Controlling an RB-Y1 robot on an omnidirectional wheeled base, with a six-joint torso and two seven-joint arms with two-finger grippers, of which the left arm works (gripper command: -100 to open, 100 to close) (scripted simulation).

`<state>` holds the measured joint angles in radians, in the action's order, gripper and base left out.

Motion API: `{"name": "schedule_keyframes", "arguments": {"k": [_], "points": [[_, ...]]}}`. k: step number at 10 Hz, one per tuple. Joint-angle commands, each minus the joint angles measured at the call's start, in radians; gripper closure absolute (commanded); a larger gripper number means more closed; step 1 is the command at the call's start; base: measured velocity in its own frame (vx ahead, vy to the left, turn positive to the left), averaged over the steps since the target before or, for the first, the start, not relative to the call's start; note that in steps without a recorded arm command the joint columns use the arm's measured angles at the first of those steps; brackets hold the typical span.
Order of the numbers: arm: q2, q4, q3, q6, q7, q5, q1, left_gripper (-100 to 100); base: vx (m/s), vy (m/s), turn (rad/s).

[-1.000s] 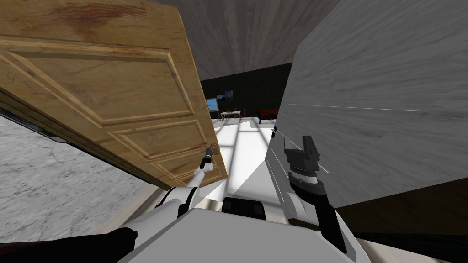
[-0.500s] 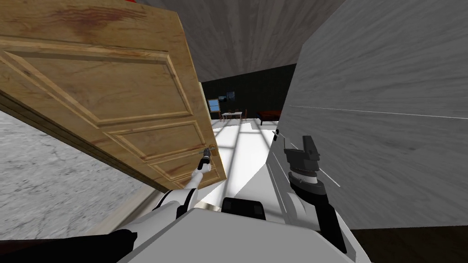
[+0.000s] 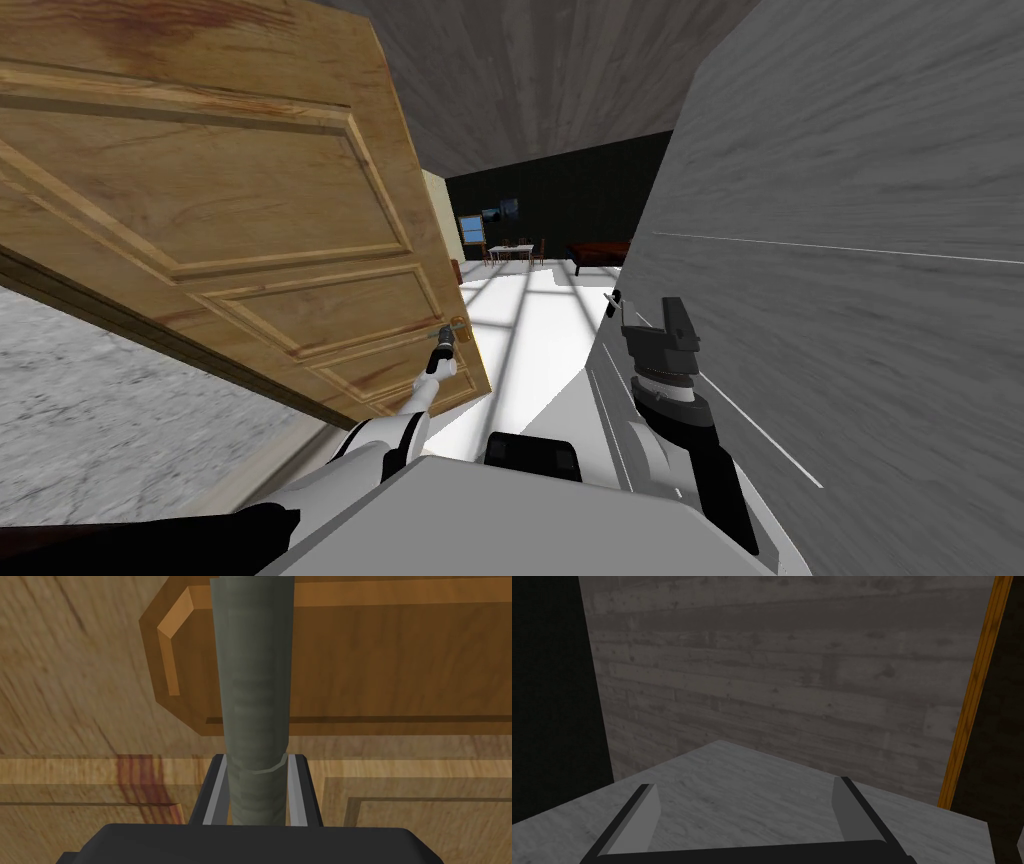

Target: Push the door open

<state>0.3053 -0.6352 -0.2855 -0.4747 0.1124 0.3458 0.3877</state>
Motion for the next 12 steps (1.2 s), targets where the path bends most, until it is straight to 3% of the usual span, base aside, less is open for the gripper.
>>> {"name": "schedule_keyframes", "arguments": {"k": [1,2,12], "points": [[0.014,0.006,-0.014,-0.001,0.002,0.005,0.001,100,0.201,-0.068,0.072],[0.001,-0.014,-0.011,0.011,0.007,0.004,-0.011,100,0.089,-0.025,0.038],[0.041,0.003,-0.108,-0.001,0.048,0.046,-0.030,100,0.166,-0.026,0.045]]}}
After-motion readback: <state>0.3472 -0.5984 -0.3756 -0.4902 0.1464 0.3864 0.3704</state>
